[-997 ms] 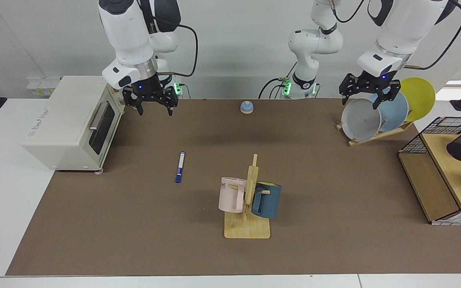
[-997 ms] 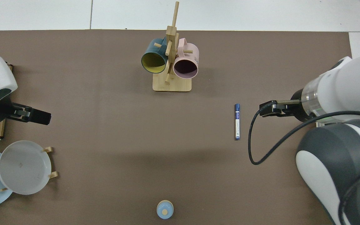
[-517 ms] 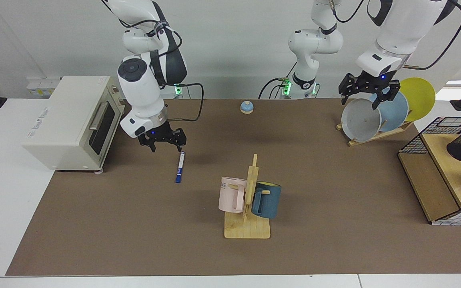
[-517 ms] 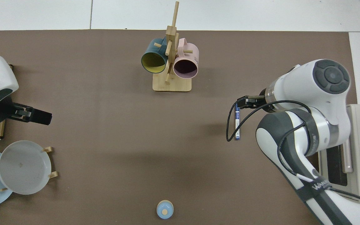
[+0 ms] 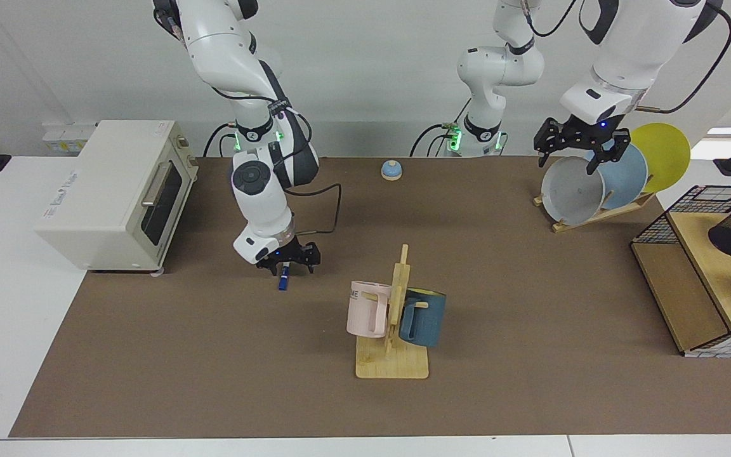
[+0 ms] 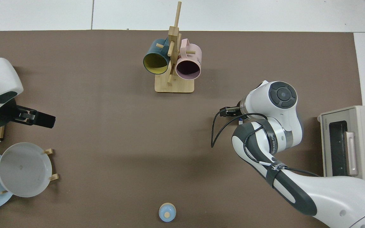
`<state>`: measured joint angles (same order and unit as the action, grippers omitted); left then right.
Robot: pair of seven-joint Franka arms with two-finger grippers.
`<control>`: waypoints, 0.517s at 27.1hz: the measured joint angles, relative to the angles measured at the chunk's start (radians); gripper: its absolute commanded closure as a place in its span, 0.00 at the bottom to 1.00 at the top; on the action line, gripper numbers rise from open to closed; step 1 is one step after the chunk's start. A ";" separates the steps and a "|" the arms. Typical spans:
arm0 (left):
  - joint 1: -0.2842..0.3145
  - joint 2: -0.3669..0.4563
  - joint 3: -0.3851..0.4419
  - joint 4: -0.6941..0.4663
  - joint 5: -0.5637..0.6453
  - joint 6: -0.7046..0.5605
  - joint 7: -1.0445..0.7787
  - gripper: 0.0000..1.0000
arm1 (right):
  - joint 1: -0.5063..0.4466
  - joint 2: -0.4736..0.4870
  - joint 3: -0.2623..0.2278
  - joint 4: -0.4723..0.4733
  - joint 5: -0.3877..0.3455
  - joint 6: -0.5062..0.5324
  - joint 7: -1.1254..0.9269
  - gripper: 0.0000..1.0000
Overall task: Put markers into pen holder
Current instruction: 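Lift the marker with the right gripper and draw it back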
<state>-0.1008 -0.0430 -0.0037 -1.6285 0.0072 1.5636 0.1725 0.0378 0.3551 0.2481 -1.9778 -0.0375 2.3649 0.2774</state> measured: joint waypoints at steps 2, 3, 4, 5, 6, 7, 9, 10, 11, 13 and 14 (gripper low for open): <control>0.000 0.000 -0.001 0.000 0.000 0.000 0.000 0.00 | -0.003 0.008 -0.002 0.000 -0.016 0.005 0.000 0.03; 0.000 0.000 -0.001 0.000 -0.001 0.000 0.000 0.00 | -0.005 0.010 -0.004 0.000 -0.024 0.005 0.000 0.03; 0.000 0.000 -0.001 0.000 -0.001 0.000 0.000 0.00 | -0.006 0.010 -0.006 0.000 -0.027 0.005 0.000 0.03; 0.000 0.000 -0.001 0.000 -0.002 0.000 0.000 0.00 | -0.008 0.010 -0.008 0.000 -0.028 0.005 0.000 0.05; 0.000 0.000 -0.001 0.000 -0.003 0.000 0.000 0.00 | -0.009 0.010 -0.009 0.001 -0.028 0.005 0.000 0.08; 0.000 0.000 -0.002 0.000 -0.004 0.000 0.000 0.00 | -0.011 0.009 -0.010 0.001 -0.028 0.005 0.000 0.09; 0.000 0.000 -0.003 0.000 -0.005 0.000 0.000 0.00 | -0.015 0.009 -0.010 0.001 -0.028 0.005 0.000 0.12; 0.000 0.000 -0.003 0.000 -0.005 0.000 0.000 0.00 | -0.018 0.009 -0.010 0.001 -0.028 0.005 0.000 0.13; 0.000 0.000 -0.004 -0.001 -0.005 0.000 0.000 0.00 | -0.019 0.009 -0.010 0.001 -0.028 0.005 0.000 0.15; 0.000 0.000 -0.005 -0.001 -0.005 0.000 0.000 0.00 | -0.023 0.009 -0.011 -0.003 -0.028 0.005 0.001 0.15; 0.000 0.000 -0.005 -0.002 -0.005 0.000 0.000 0.00 | -0.025 0.009 -0.012 -0.007 -0.028 0.005 0.004 0.16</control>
<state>-0.1010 -0.0431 -0.0089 -1.6303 0.0017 1.5635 0.1728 0.0132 0.3642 0.2361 -1.9843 -0.0659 2.3701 0.2811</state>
